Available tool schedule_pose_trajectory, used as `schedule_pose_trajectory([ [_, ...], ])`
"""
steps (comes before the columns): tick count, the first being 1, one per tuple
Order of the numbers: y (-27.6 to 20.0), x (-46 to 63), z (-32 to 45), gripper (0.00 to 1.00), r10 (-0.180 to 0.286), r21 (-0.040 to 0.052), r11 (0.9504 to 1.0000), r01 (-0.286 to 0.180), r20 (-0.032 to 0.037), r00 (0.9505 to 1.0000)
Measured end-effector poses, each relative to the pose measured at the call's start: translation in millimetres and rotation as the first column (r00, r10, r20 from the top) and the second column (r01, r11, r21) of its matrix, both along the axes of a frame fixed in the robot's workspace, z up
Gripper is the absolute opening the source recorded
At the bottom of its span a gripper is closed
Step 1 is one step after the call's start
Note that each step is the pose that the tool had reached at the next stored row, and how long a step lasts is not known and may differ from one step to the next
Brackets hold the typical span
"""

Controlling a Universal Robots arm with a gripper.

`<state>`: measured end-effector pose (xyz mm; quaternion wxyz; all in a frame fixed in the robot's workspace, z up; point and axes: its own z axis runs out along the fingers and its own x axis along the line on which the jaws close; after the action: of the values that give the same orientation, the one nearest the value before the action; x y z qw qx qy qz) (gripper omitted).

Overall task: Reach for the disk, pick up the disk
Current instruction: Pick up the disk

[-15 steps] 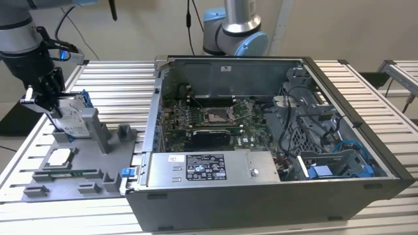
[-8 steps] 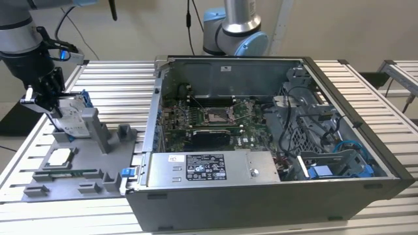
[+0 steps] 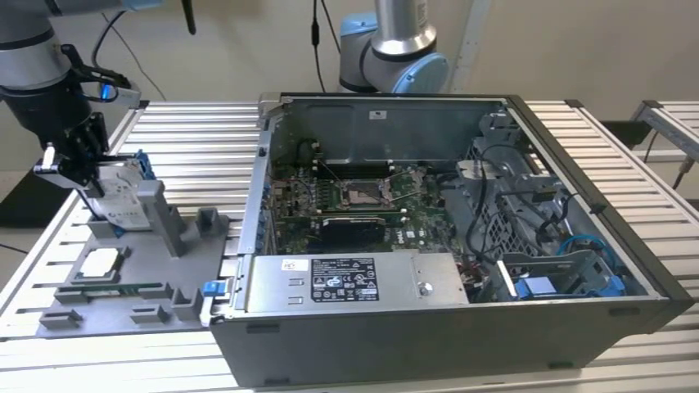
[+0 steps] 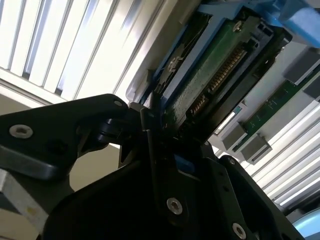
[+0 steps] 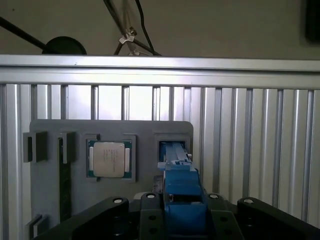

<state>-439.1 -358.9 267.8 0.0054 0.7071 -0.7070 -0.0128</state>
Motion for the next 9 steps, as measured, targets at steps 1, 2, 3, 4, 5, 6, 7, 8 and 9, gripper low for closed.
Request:
schedule_pose_trajectory([
  [1, 0.0, 0.0, 0.1, 0.00, 0.000, 0.0001, 1.0000, 0.000, -0.0001, 1.0000],
  [2, 0.0, 0.0, 0.0, 0.00, 0.000, 0.0003, 1.0000, 0.000, 0.0000, 1.0000],
  [3, 0.0, 0.0, 0.0, 0.00, 0.000, 0.0004, 1.0000, 0.000, -0.0001, 1.0000],
  [4, 0.0, 0.0, 0.0, 0.00, 0.000, 0.0006, 1.0000, 0.000, -0.0001, 1.0000],
  [5, 0.0, -0.1, 0.0, 0.00, 0.000, 0.0007, 1.0000, 0.000, 0.0000, 1.0000],
  [6, 0.0, 0.0, 0.0, 0.00, 0.000, 0.0010, 1.0000, 0.000, 0.0000, 1.0000],
  [7, 0.0, 0.0, 0.0, 0.00, 0.000, 0.0011, 1.0000, 0.000, 0.0000, 1.0000],
  [8, 0.0, 0.0, 0.0, 0.00, 0.000, 0.0012, 1.0000, 0.000, 0.0000, 1.0000],
  [9, 0.0, 0.0, 0.0, 0.00, 0.000, 0.0014, 1.0000, 0.000, 0.0000, 1.0000],
])
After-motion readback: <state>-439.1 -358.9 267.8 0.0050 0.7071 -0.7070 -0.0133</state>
